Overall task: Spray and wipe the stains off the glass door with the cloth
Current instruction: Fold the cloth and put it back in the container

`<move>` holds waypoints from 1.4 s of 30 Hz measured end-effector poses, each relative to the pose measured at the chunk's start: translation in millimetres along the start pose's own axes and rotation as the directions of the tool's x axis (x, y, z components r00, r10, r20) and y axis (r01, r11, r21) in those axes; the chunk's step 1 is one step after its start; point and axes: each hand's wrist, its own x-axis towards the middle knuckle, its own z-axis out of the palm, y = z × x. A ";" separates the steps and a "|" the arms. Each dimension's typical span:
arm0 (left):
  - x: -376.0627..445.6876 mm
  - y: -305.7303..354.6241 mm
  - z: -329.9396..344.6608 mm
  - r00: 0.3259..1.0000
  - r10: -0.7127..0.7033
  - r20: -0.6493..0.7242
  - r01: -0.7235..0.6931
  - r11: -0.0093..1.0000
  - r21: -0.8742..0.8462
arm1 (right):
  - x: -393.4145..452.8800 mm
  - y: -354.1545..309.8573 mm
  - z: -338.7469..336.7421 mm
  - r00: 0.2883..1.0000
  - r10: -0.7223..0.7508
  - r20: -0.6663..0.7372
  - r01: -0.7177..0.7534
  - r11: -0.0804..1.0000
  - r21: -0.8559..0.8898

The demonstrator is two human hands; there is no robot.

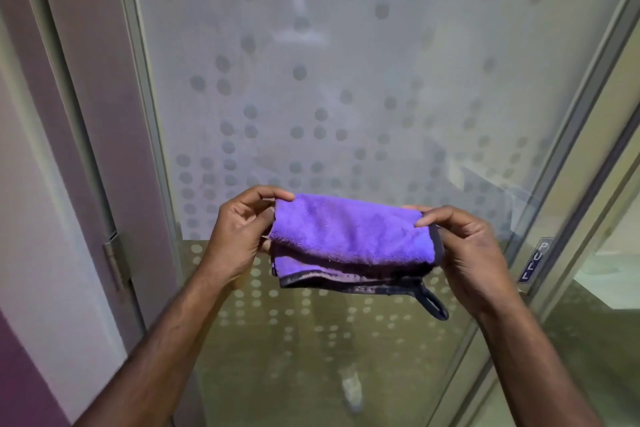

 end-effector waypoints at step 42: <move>8.6 -34.6 83.1 0.963 -0.026 0.269 -0.026 0.982 0.185 | -27.0 2.8 -80.9 0.943 -0.066 -0.326 -0.031 0.958 -0.284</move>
